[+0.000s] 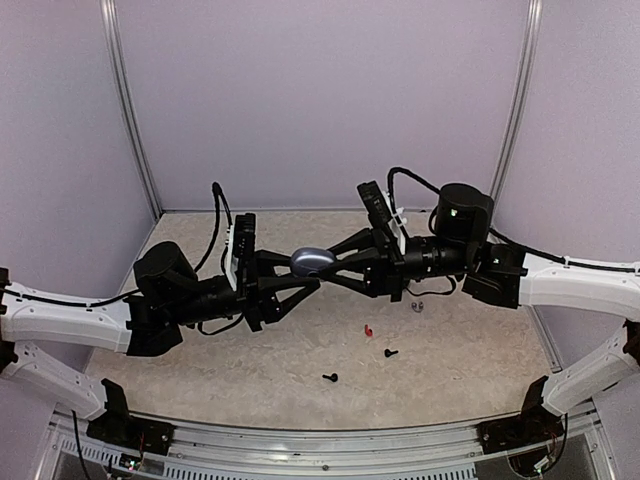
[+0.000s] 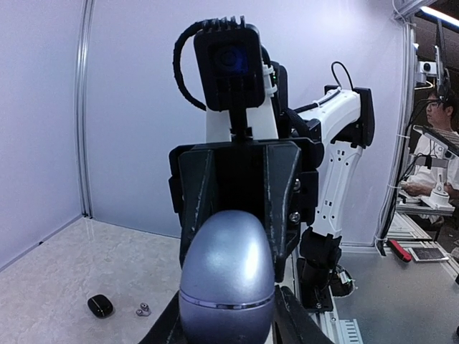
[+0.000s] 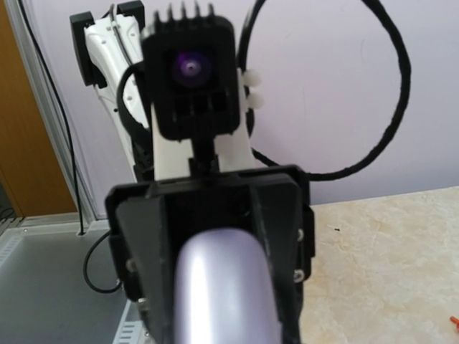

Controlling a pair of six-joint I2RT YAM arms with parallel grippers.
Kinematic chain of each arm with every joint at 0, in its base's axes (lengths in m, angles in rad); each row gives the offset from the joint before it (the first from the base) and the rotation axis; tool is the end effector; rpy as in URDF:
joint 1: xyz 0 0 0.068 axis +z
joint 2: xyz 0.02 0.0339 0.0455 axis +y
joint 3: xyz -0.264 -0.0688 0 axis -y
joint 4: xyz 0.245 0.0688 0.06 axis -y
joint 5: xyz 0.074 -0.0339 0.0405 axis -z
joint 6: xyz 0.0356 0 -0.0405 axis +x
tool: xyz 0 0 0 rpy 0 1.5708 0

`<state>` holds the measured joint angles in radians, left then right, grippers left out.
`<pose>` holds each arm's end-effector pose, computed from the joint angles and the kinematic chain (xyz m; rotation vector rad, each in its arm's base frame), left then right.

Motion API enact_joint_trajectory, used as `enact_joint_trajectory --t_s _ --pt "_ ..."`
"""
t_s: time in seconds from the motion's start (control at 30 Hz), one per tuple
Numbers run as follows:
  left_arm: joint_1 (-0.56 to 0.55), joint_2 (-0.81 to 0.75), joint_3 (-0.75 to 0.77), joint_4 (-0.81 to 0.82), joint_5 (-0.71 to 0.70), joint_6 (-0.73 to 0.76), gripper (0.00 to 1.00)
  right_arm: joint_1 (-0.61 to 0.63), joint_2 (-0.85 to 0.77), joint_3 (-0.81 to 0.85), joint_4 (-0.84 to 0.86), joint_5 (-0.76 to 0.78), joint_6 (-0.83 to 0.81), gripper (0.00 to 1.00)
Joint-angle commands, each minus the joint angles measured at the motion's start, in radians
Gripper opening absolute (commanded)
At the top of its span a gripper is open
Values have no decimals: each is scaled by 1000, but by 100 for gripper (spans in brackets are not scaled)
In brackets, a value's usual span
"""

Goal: Insert the wireless bluetooth earbuds into the charging case
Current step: Pass from the right arm to the left, then open the charging case.

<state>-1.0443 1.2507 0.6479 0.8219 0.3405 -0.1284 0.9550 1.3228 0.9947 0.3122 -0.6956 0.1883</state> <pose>0.1293 -0.2461 0.2980 0.9136 1.1551 -1.1999 0.1592 0.2644 0.3457 -1.1822 1.3314 1.4043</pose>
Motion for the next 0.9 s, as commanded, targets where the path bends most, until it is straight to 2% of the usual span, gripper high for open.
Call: enact_joint_trajectory --t_s 0.0,0.13,0.27,0.37,0.63,0.87 --pt "-4 9 33 29 18 2 32 13 -37 -13 37 3 -10 12" --pt "-3 7 30 17 23 17 20 13 -48 -19 34 7 -18 21" --pt "-3 -2 19 11 34 37 15 12 -57 -16 16 29 -28 42" --pt "-6 -9 15 -4 40 48 13 13 -51 -5 1 38 -34 49" --pt "-16 -22 12 -28 33 63 8 13 -22 23 -27 67 -38 54" --pt "-30 -25 10 -52 39 108 3 0 -37 37 -52 142 -25 50"
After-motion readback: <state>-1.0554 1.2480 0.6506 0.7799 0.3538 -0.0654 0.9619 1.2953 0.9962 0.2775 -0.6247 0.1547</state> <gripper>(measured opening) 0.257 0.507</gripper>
